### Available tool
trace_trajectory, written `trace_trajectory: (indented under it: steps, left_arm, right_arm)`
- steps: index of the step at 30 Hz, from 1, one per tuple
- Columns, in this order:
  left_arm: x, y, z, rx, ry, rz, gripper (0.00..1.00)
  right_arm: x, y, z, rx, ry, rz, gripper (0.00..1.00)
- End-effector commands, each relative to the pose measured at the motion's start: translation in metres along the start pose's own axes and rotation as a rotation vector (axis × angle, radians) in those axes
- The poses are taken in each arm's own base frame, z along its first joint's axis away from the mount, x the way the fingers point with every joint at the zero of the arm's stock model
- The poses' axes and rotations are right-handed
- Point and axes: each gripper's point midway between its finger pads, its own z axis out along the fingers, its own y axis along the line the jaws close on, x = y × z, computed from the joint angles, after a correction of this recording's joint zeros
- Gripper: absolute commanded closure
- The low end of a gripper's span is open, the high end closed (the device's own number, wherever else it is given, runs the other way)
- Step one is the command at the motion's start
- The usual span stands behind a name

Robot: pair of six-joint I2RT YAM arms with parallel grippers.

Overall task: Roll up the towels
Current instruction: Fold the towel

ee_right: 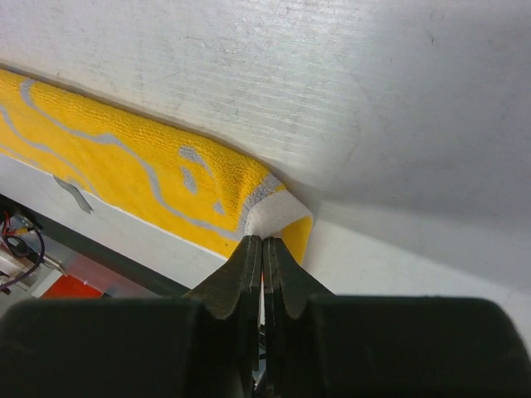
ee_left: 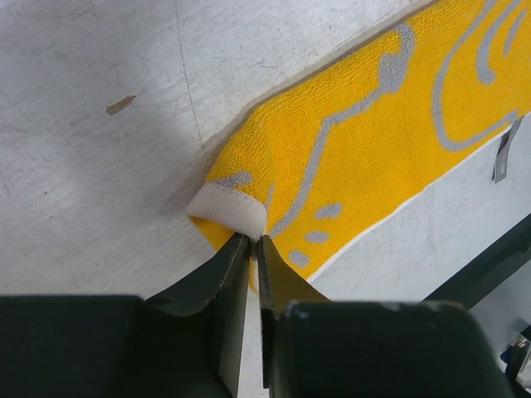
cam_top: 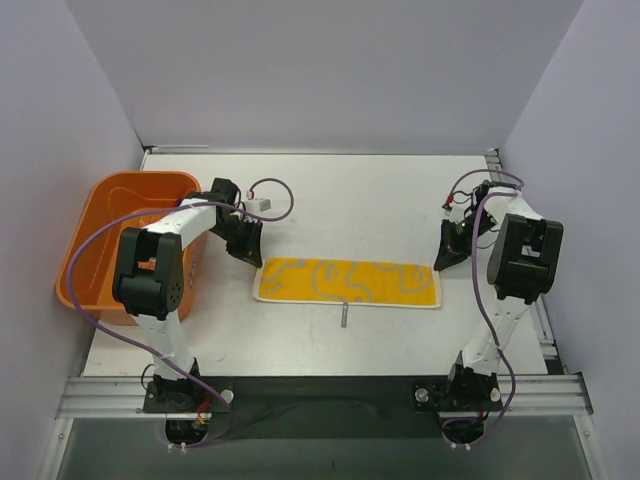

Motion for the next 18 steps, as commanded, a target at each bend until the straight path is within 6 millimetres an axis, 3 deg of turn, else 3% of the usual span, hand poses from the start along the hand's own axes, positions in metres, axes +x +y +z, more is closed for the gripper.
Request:
trace_trajectory:
  steps: [1, 3, 5, 12, 18]
  left_arm:
    - [-0.016, -0.002, -0.005, 0.015, -0.048, 0.016, 0.82]
    - [-0.015, -0.001, -0.006, 0.008, -0.049, 0.011, 0.87]
    - [-0.015, 0.004, -0.008, 0.000, -0.056, 0.003, 1.00]
    - [-0.024, 0.007, -0.027, 0.012, -0.138, -0.032, 1.00]
    - [-0.029, 0.016, -0.015, 0.014, -0.137, -0.048, 1.00]
  right_arm:
    - [0.008, 0.007, -0.007, -0.018, 0.030, 0.022, 1.00]
    - [0.008, 0.004, -0.008, -0.011, 0.029, 0.022, 1.00]
    - [0.009, -0.002, -0.009, 0.011, 0.022, 0.025, 1.00]
    - [0.007, -0.022, -0.020, 0.091, -0.036, 0.037, 1.00]
    - [-0.003, -0.022, -0.014, 0.082, -0.054, 0.059, 1.00]
